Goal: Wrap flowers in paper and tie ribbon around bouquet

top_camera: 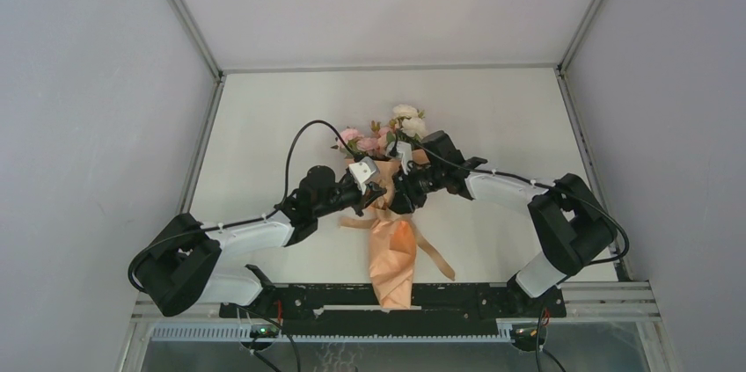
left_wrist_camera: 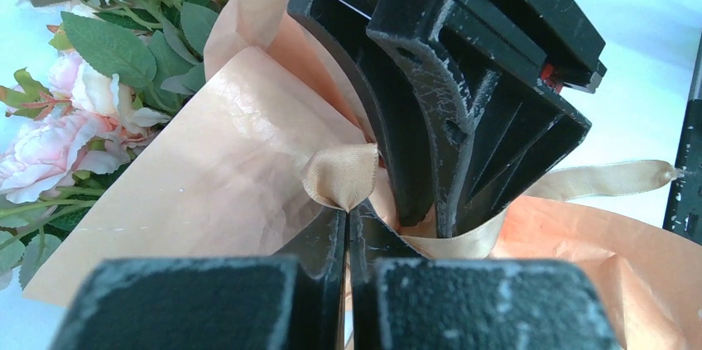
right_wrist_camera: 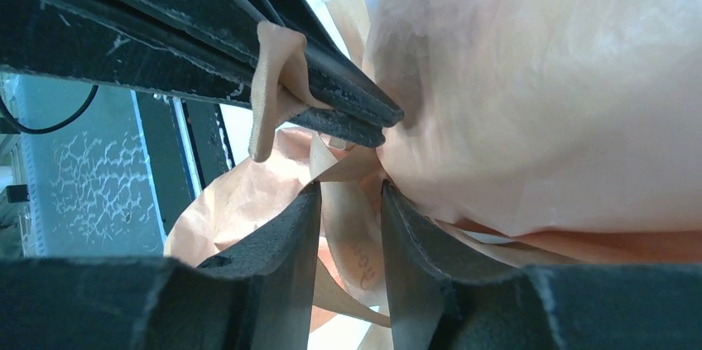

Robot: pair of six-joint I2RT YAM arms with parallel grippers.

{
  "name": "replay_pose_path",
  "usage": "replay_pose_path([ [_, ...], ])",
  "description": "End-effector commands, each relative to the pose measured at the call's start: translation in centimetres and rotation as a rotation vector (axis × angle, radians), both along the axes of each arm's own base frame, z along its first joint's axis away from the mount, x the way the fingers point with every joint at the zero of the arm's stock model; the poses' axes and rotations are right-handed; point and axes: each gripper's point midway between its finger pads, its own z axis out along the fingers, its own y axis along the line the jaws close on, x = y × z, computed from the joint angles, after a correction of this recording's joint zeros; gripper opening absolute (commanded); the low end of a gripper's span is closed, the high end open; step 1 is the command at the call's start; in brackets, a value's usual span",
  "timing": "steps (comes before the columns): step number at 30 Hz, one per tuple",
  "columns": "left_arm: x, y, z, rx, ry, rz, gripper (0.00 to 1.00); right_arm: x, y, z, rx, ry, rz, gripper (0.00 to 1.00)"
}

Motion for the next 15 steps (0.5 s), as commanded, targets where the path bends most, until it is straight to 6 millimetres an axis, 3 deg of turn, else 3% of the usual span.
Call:
replay_pose_path([
  [1, 0.3, 0.3, 0.1, 0.002, -0.023, 0.007, 0.0, 0.8, 1.6, 1.4, 0.079, -0.05, 0.035, 0.42],
  [11, 0.3, 0.4, 0.0, 0.006, -0.033, 0.01, 0.0, 1.1, 2.6, 0.3, 0.07, -0.054, 0.027, 0.43],
  [15, 0.2, 0.4, 0.0, 0.006, -0.032, 0.009, 0.0, 0.7, 2.4, 0.5, 0.072, -0.048, 0.04, 0.35],
])
